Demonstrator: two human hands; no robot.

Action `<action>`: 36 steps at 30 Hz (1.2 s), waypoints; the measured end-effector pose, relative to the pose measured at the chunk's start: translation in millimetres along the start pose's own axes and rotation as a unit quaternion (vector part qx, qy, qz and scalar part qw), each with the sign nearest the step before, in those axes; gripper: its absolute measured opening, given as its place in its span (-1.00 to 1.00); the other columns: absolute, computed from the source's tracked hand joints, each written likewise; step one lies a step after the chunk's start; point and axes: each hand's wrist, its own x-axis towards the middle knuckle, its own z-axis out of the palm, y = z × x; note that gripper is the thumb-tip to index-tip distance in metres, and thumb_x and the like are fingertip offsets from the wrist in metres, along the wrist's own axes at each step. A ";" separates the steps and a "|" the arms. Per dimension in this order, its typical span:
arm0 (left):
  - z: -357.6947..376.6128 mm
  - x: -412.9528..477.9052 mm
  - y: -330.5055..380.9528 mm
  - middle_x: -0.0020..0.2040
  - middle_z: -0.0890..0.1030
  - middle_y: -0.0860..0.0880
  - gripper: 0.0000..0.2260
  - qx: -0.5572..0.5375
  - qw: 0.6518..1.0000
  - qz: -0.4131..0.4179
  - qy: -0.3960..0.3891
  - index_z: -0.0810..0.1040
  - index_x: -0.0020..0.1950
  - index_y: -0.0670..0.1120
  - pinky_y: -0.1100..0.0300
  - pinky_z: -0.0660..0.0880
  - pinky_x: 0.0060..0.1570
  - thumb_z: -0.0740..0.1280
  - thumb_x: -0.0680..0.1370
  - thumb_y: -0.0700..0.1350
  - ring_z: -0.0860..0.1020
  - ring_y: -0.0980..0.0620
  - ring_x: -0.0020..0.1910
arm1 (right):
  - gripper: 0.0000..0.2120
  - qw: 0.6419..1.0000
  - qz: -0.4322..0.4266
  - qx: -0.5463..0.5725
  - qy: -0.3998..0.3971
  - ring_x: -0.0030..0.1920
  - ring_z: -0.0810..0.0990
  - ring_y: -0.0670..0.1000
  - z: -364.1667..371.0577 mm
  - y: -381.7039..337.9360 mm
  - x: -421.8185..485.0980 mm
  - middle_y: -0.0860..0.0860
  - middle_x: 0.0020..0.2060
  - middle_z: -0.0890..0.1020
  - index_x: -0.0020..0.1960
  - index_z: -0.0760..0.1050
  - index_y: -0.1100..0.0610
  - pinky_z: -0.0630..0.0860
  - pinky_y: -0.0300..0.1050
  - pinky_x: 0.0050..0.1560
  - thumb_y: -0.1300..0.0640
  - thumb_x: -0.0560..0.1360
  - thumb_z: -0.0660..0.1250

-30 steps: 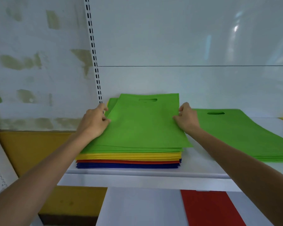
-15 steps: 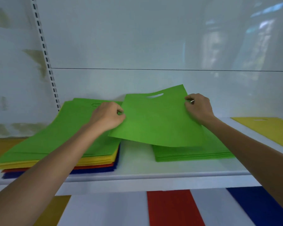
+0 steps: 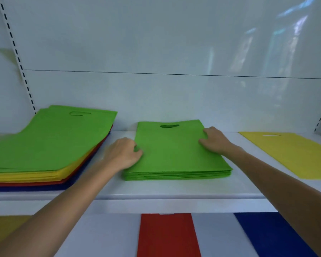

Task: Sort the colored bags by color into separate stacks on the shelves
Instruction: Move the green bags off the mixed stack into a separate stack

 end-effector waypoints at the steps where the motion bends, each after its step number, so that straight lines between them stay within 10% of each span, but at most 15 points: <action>1: 3.9 -1.7 1.1 0.13 0.57 -0.15 -0.67 0.004 1.000 -0.008 0.003 0.58 0.12 -0.10 0.10 0.48 0.01 0.22 0.53 0.07 0.52 -0.13 0.10 | -0.77 1.000 -0.003 -0.005 -0.022 0.00 0.51 0.17 4.3 3.6 0.6 0.21 0.04 0.51 0.04 0.46 0.29 0.44 -0.10 -0.06 0.13 0.51 0.22; 20: -43.4 18.8 -11.3 0.09 0.61 -0.13 -0.76 -0.074 0.997 -0.013 0.034 0.61 0.05 -0.13 0.09 0.48 0.08 0.27 0.49 -0.06 0.54 -0.11 0.10 | -0.65 0.999 0.008 -0.034 0.011 0.24 0.44 0.21 -4.0 -29.2 5.1 0.27 0.21 0.50 0.22 0.44 0.40 0.39 0.03 0.22 0.18 0.53 0.20; 36: -110.3 -25.0 -229.4 0.18 0.58 -0.10 -0.78 -0.081 0.987 -0.125 0.064 0.60 0.12 -0.08 0.08 0.43 0.19 0.29 0.52 -0.07 0.51 -0.09 0.17 | -0.63 0.995 -0.081 0.063 0.017 0.13 0.52 0.20 76.6 -245.2 2.7 0.26 0.11 0.57 0.16 0.48 0.37 0.45 -0.03 0.08 0.08 0.53 0.23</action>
